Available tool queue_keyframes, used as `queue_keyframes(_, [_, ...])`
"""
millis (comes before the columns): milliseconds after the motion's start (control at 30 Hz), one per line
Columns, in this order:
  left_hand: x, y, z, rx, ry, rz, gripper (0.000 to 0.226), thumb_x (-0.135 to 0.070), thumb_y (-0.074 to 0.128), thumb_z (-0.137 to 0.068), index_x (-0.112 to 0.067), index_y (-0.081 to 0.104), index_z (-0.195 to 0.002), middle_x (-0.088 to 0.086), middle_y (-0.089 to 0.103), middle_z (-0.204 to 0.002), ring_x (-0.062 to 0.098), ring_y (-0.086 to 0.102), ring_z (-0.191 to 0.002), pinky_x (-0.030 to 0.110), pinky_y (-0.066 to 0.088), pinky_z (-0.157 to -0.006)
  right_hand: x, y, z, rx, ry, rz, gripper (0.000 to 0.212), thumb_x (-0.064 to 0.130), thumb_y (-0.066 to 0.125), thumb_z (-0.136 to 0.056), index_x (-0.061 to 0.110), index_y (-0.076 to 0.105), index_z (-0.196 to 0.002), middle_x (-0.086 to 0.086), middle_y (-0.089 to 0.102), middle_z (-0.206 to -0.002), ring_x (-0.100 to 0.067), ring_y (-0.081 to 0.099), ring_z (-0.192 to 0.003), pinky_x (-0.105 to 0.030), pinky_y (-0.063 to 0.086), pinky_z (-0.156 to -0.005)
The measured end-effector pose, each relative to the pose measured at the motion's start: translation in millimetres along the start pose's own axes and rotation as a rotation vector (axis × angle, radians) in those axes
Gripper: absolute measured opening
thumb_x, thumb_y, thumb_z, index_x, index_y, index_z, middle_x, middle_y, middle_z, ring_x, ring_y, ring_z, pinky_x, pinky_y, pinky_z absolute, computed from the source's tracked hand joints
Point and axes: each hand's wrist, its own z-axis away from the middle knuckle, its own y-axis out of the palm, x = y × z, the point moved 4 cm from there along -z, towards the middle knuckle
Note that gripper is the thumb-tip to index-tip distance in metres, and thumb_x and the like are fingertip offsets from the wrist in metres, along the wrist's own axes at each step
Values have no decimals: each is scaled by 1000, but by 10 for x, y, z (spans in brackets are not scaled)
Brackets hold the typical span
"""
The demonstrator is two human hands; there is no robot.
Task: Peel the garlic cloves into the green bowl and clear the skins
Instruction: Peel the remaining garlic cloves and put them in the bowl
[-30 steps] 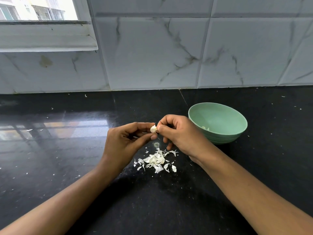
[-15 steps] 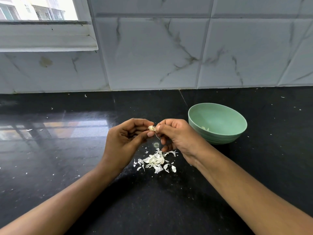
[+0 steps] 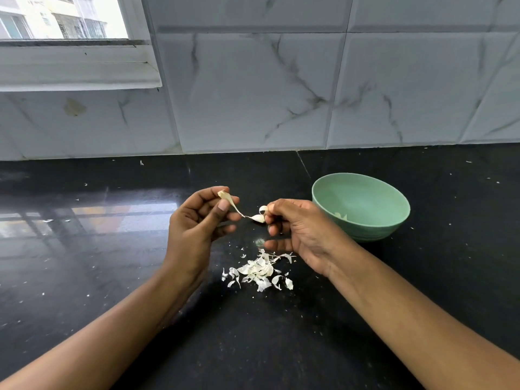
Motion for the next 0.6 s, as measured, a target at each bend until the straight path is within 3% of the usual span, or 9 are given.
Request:
queue_keyframes(67, [36,-20,-26,-10,-79,27,20,-15,60,-78,-15,63,-97,-2,73,-82,5,64,-63,18,52,-55,54,-68,-15,3,-35,159,18,8,54,-90,8,59,-72,0,53,-66,-7,47,-54,-23,49,-44])
queue_keyframes(167, [118,2,-17,36,-225,-67,16,-11,57,-86,-17,66,-98,-4,73,-81,5,64,-67,19,51,-52,120,-172,-31,29,-93,630,10,11,63,-86,4,67,-79,-5,60,-71,-9,53,-59,-22,48,-47])
queue_keyframes(267, [175,30,10,108,-298,-201,18,-11,55,-91,-19,70,-98,-6,71,-81,5,60,-71,20,50,-51,103,-201,-31,66,-110,935,8,20,67,-85,15,72,-81,-11,68,-79,-21,63,-67,-28,52,-54])
queue_keyframes(367, [180,40,28,139,-307,-278,18,-12,57,-91,-19,72,-97,-6,68,-79,3,58,-68,20,48,-50,73,-218,-46,69,-111,1052,10,26,68,-84,21,72,-77,-12,70,-78,-29,68,-75,-35,55,-61])
queue_keyframes(600, [187,40,33,156,-271,-381,9,-15,65,-87,-19,72,-92,-2,72,-74,7,59,-58,21,48,-49,117,-233,-52,-8,-176,989,15,26,82,-69,22,69,-61,1,67,-62,-12,58,-58,-26,48,-54])
